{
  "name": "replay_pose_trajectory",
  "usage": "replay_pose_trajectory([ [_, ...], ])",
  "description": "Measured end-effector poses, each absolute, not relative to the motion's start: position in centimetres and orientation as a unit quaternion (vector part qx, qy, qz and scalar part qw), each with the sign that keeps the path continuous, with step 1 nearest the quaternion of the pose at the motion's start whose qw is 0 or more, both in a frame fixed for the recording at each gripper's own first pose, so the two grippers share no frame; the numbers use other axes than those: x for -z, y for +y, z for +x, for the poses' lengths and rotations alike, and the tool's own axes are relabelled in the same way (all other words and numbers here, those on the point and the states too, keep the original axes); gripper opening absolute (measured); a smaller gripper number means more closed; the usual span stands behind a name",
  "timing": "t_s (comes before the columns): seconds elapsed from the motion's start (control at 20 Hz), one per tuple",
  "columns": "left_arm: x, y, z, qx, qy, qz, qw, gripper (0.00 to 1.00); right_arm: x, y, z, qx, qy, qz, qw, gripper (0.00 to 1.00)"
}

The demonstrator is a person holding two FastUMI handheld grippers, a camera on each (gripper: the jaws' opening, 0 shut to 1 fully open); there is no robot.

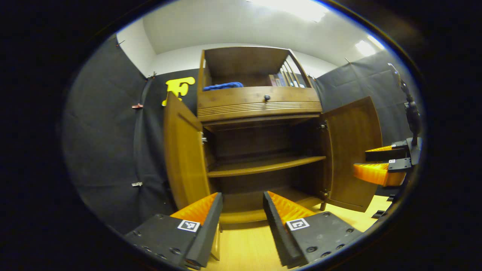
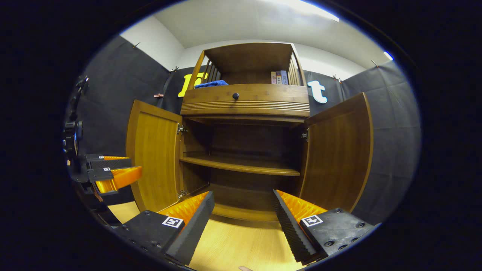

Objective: Open the right door of the double-door shoe cabinet with the right hand, and open the left door with the left hand.

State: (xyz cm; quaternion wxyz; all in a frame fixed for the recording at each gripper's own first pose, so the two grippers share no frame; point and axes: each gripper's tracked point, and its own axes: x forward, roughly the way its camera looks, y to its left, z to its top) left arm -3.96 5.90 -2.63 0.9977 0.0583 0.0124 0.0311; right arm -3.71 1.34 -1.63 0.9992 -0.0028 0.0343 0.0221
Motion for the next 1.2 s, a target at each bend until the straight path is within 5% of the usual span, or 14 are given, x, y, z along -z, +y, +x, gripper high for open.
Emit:
replay_pose_trajectory([
  [0.1,2.5,3.5,-3.2,-0.014,0.008,0.055,0.998,0.87,1.7,2.2,-3.6,-0.026,0.03,-0.015,0.999,0.98],
  [0.3,2.0,0.5,-2.9,0.007,-0.009,0.044,0.999,0.99,1.6,2.9,-3.3,-0.033,0.026,-0.005,0.999,0.98],
  [0.85,1.2,-0.3,-2.3,0.019,-0.03,0.016,0.999,0.94,0.9,1.3,-3.1,-0.017,0.015,0.005,1.0,0.98],
  [1.15,1.6,-0.4,-2.0,0.023,-0.028,0.013,0.999,0.99,1.6,1.1,-2.8,-0.019,0.023,0.01,0.999,0.98],
  [1.2,1.6,-0.3,-2.0,0.024,-0.028,0.012,0.999,0.94,1.6,1.1,-2.7,-0.018,0.024,0.009,0.999,0.98],
])
